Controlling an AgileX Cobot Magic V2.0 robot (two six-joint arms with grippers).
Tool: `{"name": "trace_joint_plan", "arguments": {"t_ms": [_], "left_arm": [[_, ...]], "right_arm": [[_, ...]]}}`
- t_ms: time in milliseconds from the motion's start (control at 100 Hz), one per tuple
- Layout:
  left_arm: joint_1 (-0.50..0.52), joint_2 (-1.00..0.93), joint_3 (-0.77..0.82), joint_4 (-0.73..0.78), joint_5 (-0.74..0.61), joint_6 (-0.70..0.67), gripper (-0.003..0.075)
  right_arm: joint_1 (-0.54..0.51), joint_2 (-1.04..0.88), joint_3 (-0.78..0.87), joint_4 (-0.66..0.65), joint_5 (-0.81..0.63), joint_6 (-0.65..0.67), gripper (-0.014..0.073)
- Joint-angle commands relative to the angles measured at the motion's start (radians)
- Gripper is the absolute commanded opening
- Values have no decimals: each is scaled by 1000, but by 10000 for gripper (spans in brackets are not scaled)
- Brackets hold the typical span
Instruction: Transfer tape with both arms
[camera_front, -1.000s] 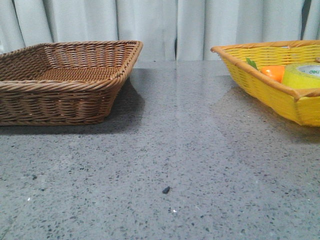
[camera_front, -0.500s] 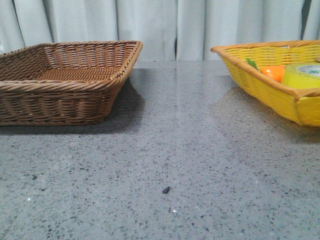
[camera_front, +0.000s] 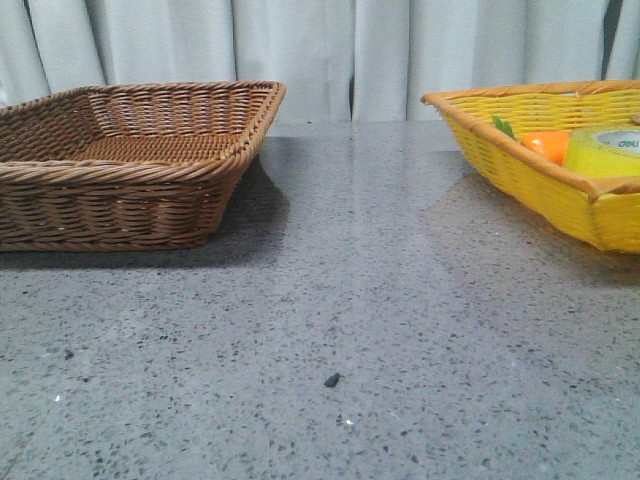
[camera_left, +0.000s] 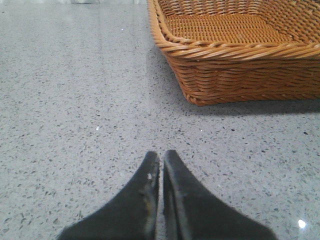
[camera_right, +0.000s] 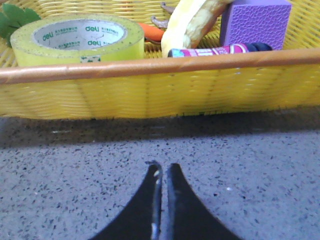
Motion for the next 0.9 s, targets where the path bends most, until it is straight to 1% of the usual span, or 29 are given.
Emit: {"name": "trace_joint_plan", "arguments": {"t_ms": [0,250,450,660,730,890], "left_arm": [[3,-30,8,-8,-56,0,-20],[3,-30,8,-10,-159,0,-20],[3,-30,8,-10,-163,0,-21],[3,-30,8,-10,-182,-6,-20],[3,-30,8,-10,-209,0,-20],[3,-30,8,-10,-325,0,-20]], "right_arm": [[-6,-20,21,0,-16,1,-66],[-6,-20,21,0,-16,1,-66],[-6,-20,21,0,-31,1,-66],[-6,-20,21,0,-162,1,-66],[-6,-20,21,0,-219,1,-66],[-6,-20,21,0,-361,1,-66]]}}
